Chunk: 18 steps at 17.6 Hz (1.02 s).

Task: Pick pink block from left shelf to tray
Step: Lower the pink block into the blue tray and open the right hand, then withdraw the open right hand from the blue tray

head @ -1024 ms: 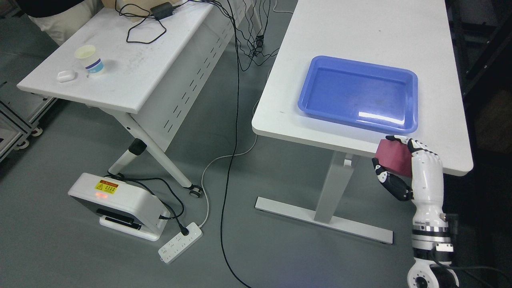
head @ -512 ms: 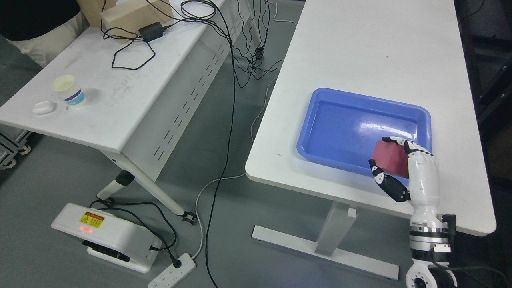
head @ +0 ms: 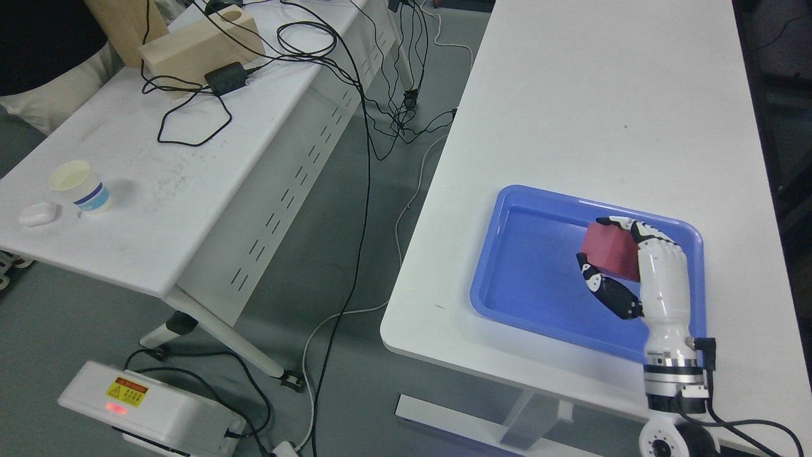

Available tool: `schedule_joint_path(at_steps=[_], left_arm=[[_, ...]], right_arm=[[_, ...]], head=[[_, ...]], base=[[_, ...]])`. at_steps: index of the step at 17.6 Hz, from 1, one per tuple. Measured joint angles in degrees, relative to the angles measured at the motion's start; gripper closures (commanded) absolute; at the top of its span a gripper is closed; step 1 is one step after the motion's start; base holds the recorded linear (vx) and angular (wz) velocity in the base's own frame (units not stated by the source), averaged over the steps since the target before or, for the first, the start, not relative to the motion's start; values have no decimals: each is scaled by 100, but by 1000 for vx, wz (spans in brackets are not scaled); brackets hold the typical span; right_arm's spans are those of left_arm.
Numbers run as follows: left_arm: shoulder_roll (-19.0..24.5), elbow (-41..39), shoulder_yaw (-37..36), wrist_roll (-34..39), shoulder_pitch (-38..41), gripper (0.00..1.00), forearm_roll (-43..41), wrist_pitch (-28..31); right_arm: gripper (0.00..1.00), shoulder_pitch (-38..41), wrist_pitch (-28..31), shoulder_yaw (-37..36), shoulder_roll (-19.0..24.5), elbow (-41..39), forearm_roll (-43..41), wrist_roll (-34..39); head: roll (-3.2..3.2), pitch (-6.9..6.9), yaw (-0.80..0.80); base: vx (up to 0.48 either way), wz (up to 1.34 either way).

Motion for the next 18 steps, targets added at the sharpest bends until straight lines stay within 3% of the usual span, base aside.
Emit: schedule_joint_path(at_steps=[2,11,18], left_arm=[[0,0,0,0,0,0,0,0],[0,0,0,0,0,0,0,1],[0,0,0,0,0,0,0,1]], right_arm=[[50,6,21,11,1,7,-9,253],[28,51,62,41,7,28,-639,1349],[8,63,63,48,7,36,-1156,1486]], head=[[0,0,0],[0,1,0],[0,1,0]], base=[[124,0],[60,1],[2,1]])
